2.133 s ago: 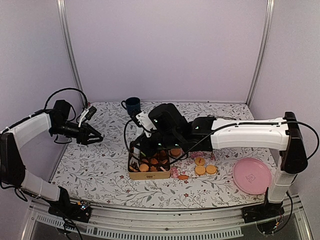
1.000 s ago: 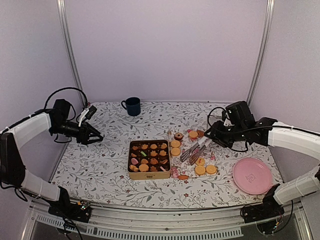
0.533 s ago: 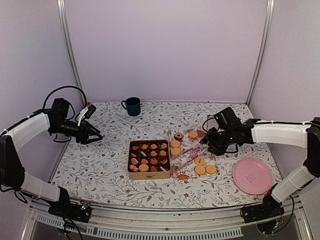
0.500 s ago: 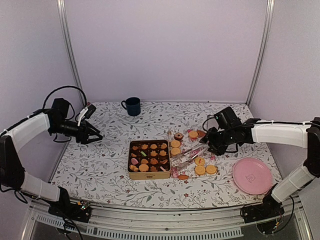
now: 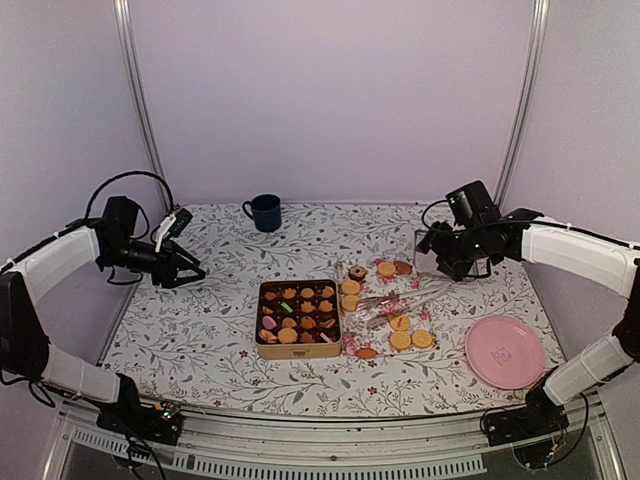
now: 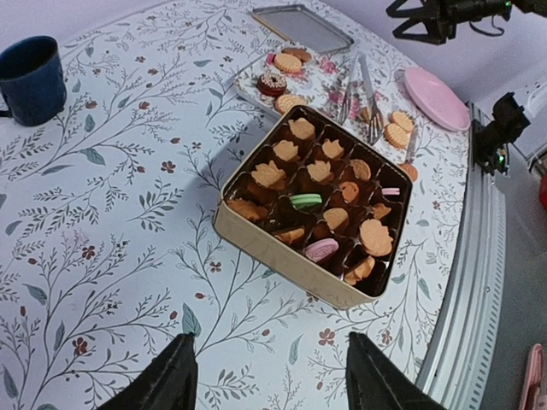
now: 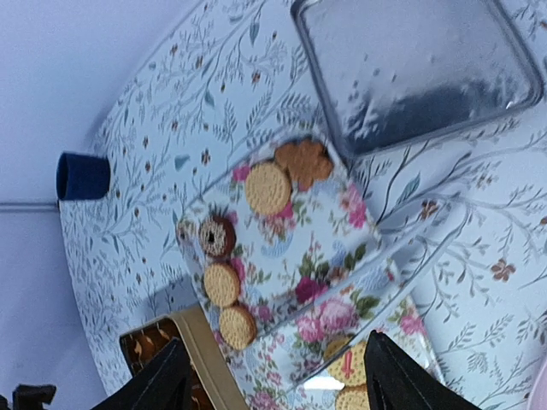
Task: Pack the cookies
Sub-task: Place the clamp on the plate, then pick up the box lid from the center of the board.
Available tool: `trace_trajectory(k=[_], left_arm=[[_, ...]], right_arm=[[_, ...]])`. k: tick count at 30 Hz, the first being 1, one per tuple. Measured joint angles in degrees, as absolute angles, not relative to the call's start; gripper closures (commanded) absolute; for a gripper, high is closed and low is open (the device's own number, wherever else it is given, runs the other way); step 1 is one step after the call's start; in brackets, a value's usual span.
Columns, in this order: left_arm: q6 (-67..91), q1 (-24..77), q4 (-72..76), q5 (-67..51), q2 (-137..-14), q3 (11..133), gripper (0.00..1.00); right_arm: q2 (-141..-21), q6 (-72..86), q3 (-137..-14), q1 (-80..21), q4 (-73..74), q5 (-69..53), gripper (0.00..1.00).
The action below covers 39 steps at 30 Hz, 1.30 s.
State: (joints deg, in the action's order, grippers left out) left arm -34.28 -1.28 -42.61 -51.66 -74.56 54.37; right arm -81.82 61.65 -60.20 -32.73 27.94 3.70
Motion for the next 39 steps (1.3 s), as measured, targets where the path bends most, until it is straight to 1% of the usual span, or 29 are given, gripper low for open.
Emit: trace_trajectory(k=[3,5,8,11,13,15,19,24,30,34,36,39], left_arm=[[-34.3,-1.3,-42.5,-51.3,-74.6,54.4,0.4],[-34.2,-1.3,-42.4,-51.1,-74.6,54.4,0.4],[-34.1,-1.2,-42.3,-50.8,-74.5,54.4,0.4],[-34.0,-1.1,-42.3,-50.6,-74.4,54.4,0.4],[-33.9,-1.1,-42.3,-50.5,-74.3,54.4,0.4],[-33.8,-1.1,-42.3,-50.5,-74.1,54.4,0.4],[-34.0,-1.1,-42.3,-50.8,-73.8,54.4,0.4],[-34.1,-0.9,-42.4,-51.0,-73.5,54.4,0.4],[-34.5,-0.8,-43.0,-51.0,-73.5,54.4,0.4],[-34.6,-0.8,-43.6,-50.9,-73.5,54.4,0.4],[-34.8,-0.8,-43.9,-50.9,-73.5,54.4,0.4],[-35.0,-0.8,-44.1,-50.7,-73.5,54.4,0.4]], right_arm=[[-82.3,55.5,-64.3,-25.7,29.8,6.1,0.35],[-84.7,51.3,-67.0,-20.1,30.6,7.3,0.37],[-91.2,46.1,-70.5,-14.3,31.8,8.3,0.39],[-99.2,41.5,-74.1,-10.9,33.5,8.9,0.42],[-103.9,39.1,-75.7,-9.6,34.3,9.0,0.44],[-107.2,37.4,-76.8,-8.4,35.1,8.8,0.49],[-112.2,35.0,-78.9,-6.3,36.1,8.2,0.56],[-115.1,33.2,-80.5,-4.7,36.1,7.7,0.66],[-117.5,32.5,-81.0,-3.9,35.7,7.2,0.72],[-117.7,32.3,-81.0,-3.6,35.1,7.0,0.8],[-117.7,32.3,-80.6,-3.4,34.4,7.0,0.86],[-117.4,32.4,-79.8,-3.2,33.2,7.1,0.88]])
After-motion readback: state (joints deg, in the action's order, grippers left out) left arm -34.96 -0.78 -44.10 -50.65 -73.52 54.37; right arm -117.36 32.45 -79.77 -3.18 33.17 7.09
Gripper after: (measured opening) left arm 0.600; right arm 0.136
